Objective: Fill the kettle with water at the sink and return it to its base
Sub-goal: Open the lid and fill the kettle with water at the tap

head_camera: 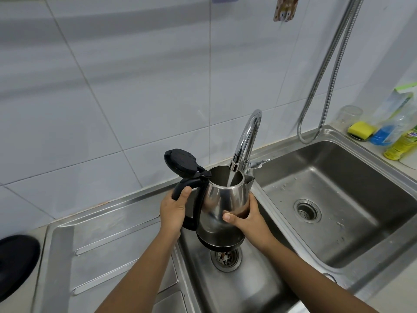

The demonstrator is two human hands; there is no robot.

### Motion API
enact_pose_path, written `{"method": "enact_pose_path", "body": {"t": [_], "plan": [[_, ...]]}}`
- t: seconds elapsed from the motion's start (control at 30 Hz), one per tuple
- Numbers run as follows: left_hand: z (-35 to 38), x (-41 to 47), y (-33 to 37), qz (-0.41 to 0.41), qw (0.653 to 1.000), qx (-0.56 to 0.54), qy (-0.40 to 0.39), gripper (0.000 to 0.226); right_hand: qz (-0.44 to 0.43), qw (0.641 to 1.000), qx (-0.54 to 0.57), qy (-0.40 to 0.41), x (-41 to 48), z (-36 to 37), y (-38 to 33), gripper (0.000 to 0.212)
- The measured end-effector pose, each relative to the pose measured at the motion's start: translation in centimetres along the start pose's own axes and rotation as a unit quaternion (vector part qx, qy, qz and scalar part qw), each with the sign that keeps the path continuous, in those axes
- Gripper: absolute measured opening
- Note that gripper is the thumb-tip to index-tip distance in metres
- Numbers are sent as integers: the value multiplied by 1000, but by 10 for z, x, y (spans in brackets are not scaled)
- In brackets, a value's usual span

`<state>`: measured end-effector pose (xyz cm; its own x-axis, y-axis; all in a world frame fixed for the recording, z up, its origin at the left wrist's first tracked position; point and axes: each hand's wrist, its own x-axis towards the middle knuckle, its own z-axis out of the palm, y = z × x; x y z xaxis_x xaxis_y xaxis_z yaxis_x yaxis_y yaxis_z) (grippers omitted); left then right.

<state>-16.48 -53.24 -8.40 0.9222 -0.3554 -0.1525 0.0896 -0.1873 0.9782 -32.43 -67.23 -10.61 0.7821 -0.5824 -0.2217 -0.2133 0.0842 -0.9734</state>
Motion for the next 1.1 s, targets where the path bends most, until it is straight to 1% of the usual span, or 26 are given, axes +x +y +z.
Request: {"method": "enact_pose_path", "body": {"t": [0.13, 0.2, 0.4, 0.47, 0.57, 0.6, 0.7, 0.73, 0.93, 1.1], "plan": [[2, 0, -1, 0, 1000, 4, 0, 21, 6, 1000, -6, 1, 1, -2, 1, 125], [2, 1, -3, 0, 1000, 6, 4, 25, 8, 1000, -7, 1, 1, -2, 2, 126], [5, 1, -4, 2, 1000, 9, 6, 54, 18, 1000, -8, 5, 3, -5, 5, 128], [6, 1, -3, 3, 1000, 12, 8, 59, 18, 1000, -8, 4, 3, -6, 6, 126], [8, 1, -2, 4, 1000, 12, 12, 57, 17, 1000, -8, 7, 4, -7, 6, 128], [8, 1, -3, 2, 1000, 13, 11, 53, 16, 1000, -7, 8, 4, -7, 6, 128], [9, 2, -4, -5, 1000, 12, 9, 30, 14, 1000, -9, 5, 4, -7, 5, 128], [9, 2, -4, -5, 1000, 11, 10, 28, 14, 1000, -11, 3, 3, -7, 6, 127], [8, 0, -4, 0, 1000, 8, 3, 28, 14, 1000, -11, -1, 3, -8, 6, 128], [8, -2, -3, 8, 1000, 8, 8, 51, 12, 1000, -9, -2, 1, -7, 5, 130]]}}
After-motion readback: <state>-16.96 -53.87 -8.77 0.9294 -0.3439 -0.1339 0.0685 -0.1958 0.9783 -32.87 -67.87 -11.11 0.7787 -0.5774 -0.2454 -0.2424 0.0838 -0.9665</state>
